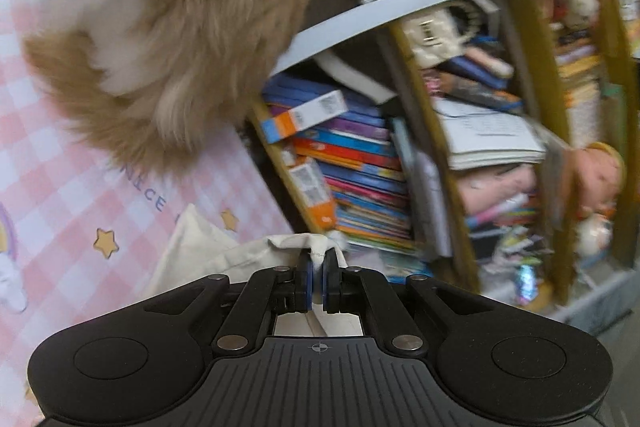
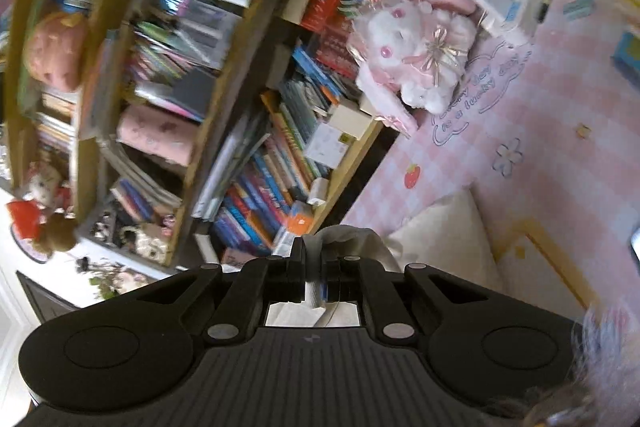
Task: Fold clothes
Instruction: 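Lift the held hem with both grippers and fold it over toward the collar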
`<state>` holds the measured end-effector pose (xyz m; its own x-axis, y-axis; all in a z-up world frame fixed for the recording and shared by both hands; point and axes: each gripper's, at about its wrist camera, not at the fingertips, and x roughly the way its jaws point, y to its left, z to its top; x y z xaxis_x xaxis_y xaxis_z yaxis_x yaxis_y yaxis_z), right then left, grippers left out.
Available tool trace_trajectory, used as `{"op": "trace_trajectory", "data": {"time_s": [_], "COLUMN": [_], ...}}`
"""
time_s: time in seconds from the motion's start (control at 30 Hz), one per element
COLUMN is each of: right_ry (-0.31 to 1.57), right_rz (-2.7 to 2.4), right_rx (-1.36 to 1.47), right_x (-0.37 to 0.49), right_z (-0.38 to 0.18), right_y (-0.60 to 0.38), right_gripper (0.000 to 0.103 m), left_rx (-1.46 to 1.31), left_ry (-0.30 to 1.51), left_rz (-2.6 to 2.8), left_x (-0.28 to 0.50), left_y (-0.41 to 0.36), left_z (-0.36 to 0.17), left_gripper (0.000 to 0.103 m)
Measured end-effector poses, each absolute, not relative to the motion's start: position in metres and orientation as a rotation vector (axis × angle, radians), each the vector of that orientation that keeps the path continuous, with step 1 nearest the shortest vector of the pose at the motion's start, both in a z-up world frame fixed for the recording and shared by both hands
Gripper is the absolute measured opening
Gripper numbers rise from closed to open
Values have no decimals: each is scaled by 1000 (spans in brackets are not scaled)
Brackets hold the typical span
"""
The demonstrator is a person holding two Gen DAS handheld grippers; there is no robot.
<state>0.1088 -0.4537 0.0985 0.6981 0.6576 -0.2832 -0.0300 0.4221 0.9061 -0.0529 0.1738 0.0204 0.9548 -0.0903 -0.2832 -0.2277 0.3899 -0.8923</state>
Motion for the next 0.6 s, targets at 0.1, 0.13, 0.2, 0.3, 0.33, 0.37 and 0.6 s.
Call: {"op": "trace_trajectory", "data": {"time_s": [0.1, 0.13, 0.2, 0.3, 0.33, 0.37, 0.6], "right_ry": [751, 769, 803, 847, 865, 883, 958], "right_rz": [455, 449, 432, 398, 389, 380, 322], "right_rx": [1062, 1062, 1048, 1021, 1015, 1010, 959], "right_x": [152, 165, 188, 213, 221, 228, 249], "right_z": [77, 70, 57, 37, 30, 23, -6], "right_y": [-448, -446, -441, -432, -429, -425, -413], "right_gripper": [6, 6, 6, 6, 6, 6, 7], "left_rx": [-1154, -1146, -1121, -1108, -1105, -1101, -1053], "left_ry": [342, 357, 392, 446, 462, 475, 560], "left_rz": [148, 166, 203, 269, 291, 305, 386], "left_x": [-20, -10, 8, 27, 32, 36, 55], "left_y": [174, 174, 174, 175, 175, 174, 172], "left_z": [13, 11, 4, -12, -17, -21, -42], "left_gripper": [3, 3, 3, 3, 3, 3, 6]}}
